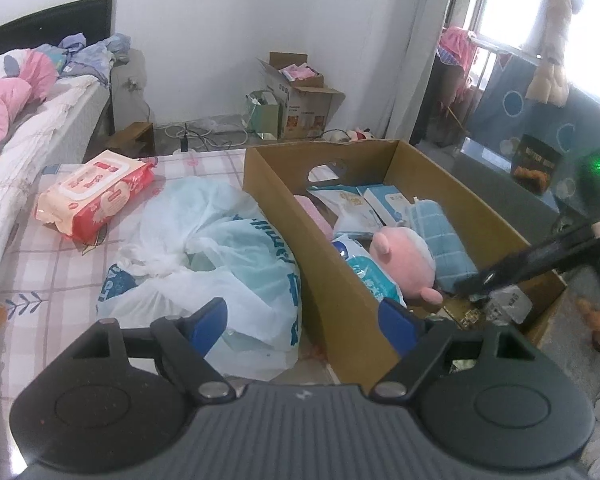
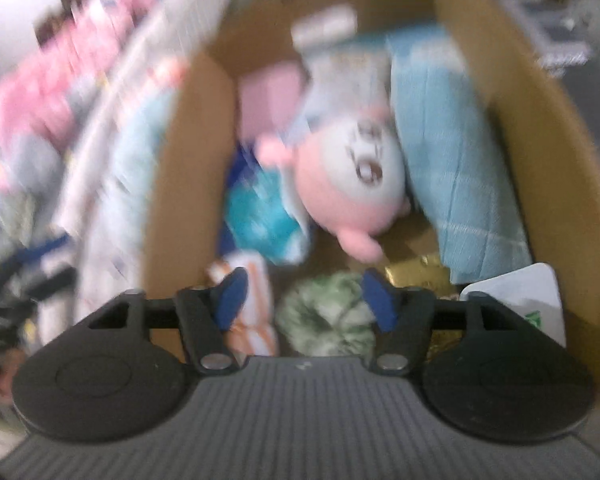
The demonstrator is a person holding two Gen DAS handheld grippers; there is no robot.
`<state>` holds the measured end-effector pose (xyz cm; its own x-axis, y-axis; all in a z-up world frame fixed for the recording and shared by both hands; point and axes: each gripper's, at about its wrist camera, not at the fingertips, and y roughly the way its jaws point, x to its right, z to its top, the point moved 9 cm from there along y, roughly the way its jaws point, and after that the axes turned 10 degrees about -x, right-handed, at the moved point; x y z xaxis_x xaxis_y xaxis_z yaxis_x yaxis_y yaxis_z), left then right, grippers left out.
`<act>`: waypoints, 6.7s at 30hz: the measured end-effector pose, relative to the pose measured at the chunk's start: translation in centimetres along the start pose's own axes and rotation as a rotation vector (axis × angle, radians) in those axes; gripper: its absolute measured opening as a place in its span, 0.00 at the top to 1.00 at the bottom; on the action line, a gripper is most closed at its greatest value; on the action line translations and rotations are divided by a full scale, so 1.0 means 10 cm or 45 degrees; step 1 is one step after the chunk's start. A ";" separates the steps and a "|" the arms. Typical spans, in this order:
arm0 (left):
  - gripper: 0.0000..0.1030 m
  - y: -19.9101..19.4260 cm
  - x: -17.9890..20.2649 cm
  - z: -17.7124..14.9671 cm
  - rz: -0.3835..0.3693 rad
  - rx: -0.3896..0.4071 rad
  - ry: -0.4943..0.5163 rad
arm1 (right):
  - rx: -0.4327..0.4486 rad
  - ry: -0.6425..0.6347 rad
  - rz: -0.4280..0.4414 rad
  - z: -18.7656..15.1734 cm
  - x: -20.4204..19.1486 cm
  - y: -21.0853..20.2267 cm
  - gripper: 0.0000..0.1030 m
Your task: Organize soft objects
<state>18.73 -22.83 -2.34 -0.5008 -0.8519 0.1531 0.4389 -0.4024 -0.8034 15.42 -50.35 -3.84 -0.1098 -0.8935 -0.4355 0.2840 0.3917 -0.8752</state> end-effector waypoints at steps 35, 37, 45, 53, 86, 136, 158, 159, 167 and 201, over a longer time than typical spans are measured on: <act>0.00 -0.53 -0.40 -1.36 0.446 -0.131 -0.256 | 0.631 -0.087 -0.505 -1.80 -1.02 -0.27 0.01; 0.00 -0.52 -0.38 -1.40 0.467 -0.136 -0.268 | 0.650 -0.105 -0.531 -1.82 -1.03 -0.31 0.01; 0.00 -0.44 -0.24 -1.43 0.415 -0.193 -0.292 | 0.610 -0.108 -0.497 -1.87 -1.01 -0.35 0.01; 0.00 -0.32 -0.10 -1.47 0.368 -0.264 -0.352 | 0.393 -0.082 -0.442 -1.94 -0.92 -0.02 0.01; 0.01 -0.13 0.12 -1.40 0.377 -0.317 -0.288 | 0.270 -0.095 -0.508 -1.81 -0.69 0.22 0.01; 0.01 0.02 0.38 -1.28 0.309 -0.360 -0.258 | 0.289 -0.027 -0.542 -1.82 -0.47 0.06 0.01; 0.01 -0.04 0.36 -1.20 0.315 -0.319 -0.255 | 0.319 -0.054 -0.547 -1.75 -0.53 -0.01 0.01; 0.01 -0.04 0.35 -1.19 0.315 -0.318 -0.255 | 0.320 -0.053 -0.545 -1.74 -0.54 -0.01 0.01; 0.01 -0.05 0.34 -1.18 0.321 -0.310 -0.259 | 0.323 -0.060 -0.547 -1.73 -0.55 -0.01 0.01; 0.01 -0.06 0.33 -1.19 0.324 -0.306 -0.261 | 0.326 -0.075 -0.549 -1.72 -0.58 -0.01 0.01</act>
<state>7.97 -21.41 -8.20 -0.2285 -0.9733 0.0239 0.3305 -0.1006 -0.9384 -0.34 -41.46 -4.88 -0.2170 -0.9758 -0.0267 0.4500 -0.0757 -0.8898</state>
